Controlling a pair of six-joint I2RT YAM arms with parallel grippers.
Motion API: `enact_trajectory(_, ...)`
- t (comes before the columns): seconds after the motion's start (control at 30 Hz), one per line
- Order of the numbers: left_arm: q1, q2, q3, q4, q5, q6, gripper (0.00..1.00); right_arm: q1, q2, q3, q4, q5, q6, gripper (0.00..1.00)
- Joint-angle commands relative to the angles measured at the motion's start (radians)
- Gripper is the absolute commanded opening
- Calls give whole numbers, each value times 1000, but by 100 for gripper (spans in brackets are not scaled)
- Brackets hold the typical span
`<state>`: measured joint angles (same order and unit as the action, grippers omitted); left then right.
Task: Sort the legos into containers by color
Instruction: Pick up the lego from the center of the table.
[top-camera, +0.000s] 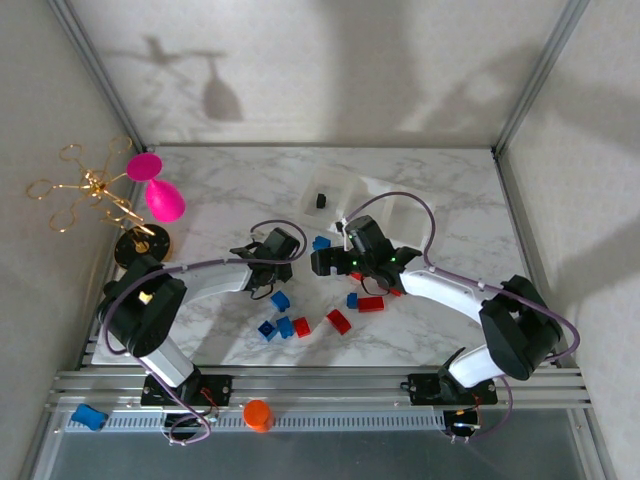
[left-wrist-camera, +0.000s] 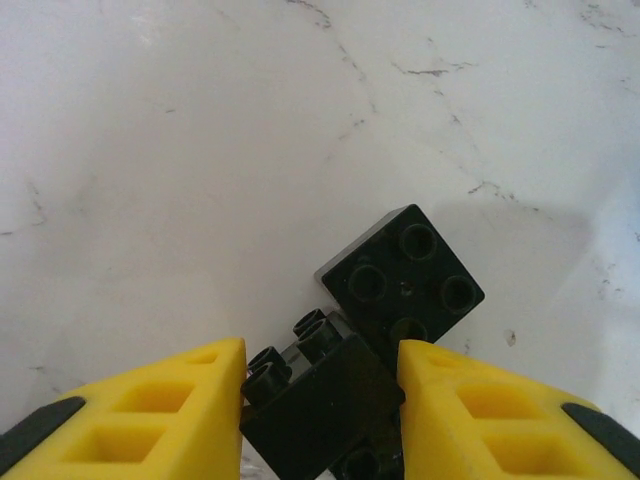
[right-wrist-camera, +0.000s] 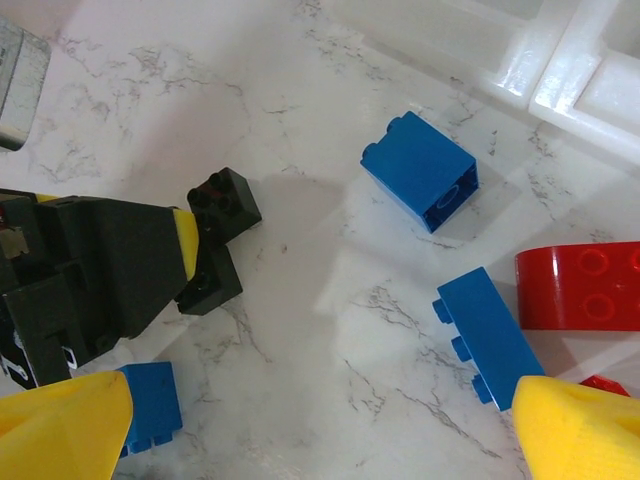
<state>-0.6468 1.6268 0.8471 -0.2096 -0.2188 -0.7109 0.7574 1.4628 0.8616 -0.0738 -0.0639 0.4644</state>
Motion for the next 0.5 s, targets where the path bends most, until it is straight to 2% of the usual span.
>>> enact_trajectory(0.0, -7, -63, 15, -41, -53, 7, 40, 4, -45, 30, -28, 48, -6, 99)
enact_trajectory(0.3, -7, -120, 98, -63, -44, 31, 39, -59, -84, 27, -32, -6, -1, 99)
enact_trajectory(0.47, -6, -27, 253, -59, -28, 74, 37, -130, -90, 46, -26, -9, 4, 99)
